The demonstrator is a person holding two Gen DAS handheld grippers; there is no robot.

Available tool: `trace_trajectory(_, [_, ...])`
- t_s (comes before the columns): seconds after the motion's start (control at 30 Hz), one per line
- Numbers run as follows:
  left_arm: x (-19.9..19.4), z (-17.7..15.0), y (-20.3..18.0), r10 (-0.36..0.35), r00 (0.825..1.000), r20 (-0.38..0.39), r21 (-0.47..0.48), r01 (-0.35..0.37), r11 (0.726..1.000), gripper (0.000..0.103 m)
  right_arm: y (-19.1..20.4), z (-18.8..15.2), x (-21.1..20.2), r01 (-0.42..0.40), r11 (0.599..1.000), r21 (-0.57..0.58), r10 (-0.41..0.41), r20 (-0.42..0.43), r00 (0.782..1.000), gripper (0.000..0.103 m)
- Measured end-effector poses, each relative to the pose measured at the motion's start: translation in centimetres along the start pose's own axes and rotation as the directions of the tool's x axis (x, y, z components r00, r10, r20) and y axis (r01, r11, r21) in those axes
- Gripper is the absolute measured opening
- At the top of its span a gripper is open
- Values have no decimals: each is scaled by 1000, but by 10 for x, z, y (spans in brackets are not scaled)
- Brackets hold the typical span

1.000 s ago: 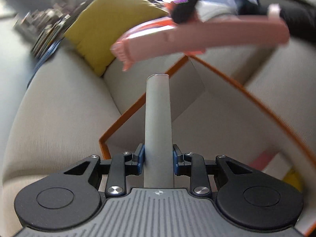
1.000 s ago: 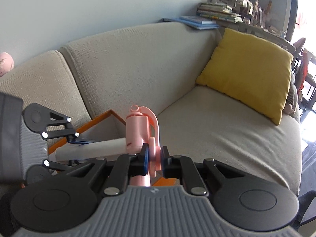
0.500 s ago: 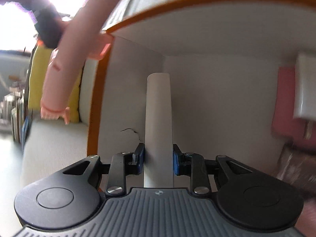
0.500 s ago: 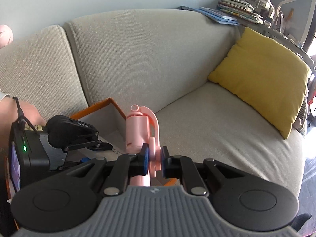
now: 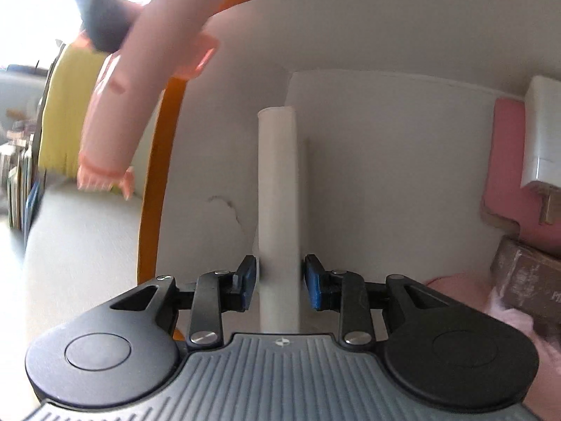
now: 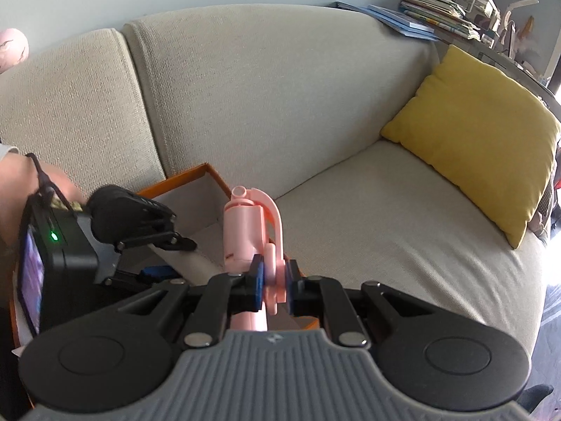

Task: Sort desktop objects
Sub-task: 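Carry the white box with the left gripper while the right carries the selfie stick toward the box, then lower the white box into the orange box and open the left gripper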

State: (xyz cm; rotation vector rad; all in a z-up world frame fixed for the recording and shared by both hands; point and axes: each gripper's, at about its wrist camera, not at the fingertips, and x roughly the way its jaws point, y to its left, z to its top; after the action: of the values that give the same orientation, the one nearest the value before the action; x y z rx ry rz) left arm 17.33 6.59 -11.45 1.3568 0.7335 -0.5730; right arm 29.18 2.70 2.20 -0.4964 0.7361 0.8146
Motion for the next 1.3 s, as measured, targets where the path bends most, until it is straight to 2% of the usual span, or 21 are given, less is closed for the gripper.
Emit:
trace_trajectory(0.1, [-5, -7, 0, -4, 1000, -23, -33, 3, 999, 35, 2, 2, 1, 2, 1000, 0, -2, -2, 1000, 13])
trace_trajectory(0.23, [-10, -16, 11, -57, 998, -31, -145, 52, 988, 35, 6, 1, -1, -3, 1000, -5, 2, -4, 1000, 13])
trace_trajectory(0.37, [-15, -19, 22, -55, 998, 17, -249, 57, 967, 35, 7, 2, -2, -2, 1000, -8, 2, -4, 1000, 13])
trace_trajectory(0.4, [-15, -18, 27, -73, 997, 31, -286, 78, 955, 35, 7, 2, -2, 0, 1000, -6, 0, -3, 1000, 13])
trace_trajectory(0.5, [-13, -19, 49, -159, 982, 98, -449, 187, 874, 35, 5, 2, -2, 8, 1000, -5, -8, 0, 1000, 13])
trace_trajectory(0.53, [-13, -20, 54, -170, 978, 118, -470, 206, 858, 35, 5, 2, -2, 10, 1000, -5, -10, -1, 1000, 13])
trace_trajectory(0.67, [-1, -17, 59, -139, 987, 86, -451, 163, 878, 35, 6, 1, 0, 9, 1000, -8, -9, -6, 1000, 13])
trace_trajectory(0.77, [5, -10, 56, -163, 983, 89, -458, 186, 869, 35, 5, 1, 1, 2, 1000, -5, -2, -6, 1000, 13])
trace_trajectory(0.87, [5, -5, 57, -158, 984, 81, -460, 177, 870, 34, 3, 1, 2, 5, 1000, 6, -5, -5, 1000, 13])
trace_trajectory(1.03, [-5, -2, 45, -141, 986, 88, -389, 164, 906, 28, -1, 0, 0, 11, 1000, 23, -11, -5, 1000, 13])
trace_trajectory(1.2, [-15, -3, 36, -184, 977, 104, -388, 210, 898, 28, -2, -3, -3, 15, 999, 35, -14, -8, 1000, 13])
trace_trajectory(1.3, [-15, -5, 37, -248, 963, 108, -411, 271, 871, 26, 0, -6, -5, 10, 999, 36, -9, -8, 1000, 13])
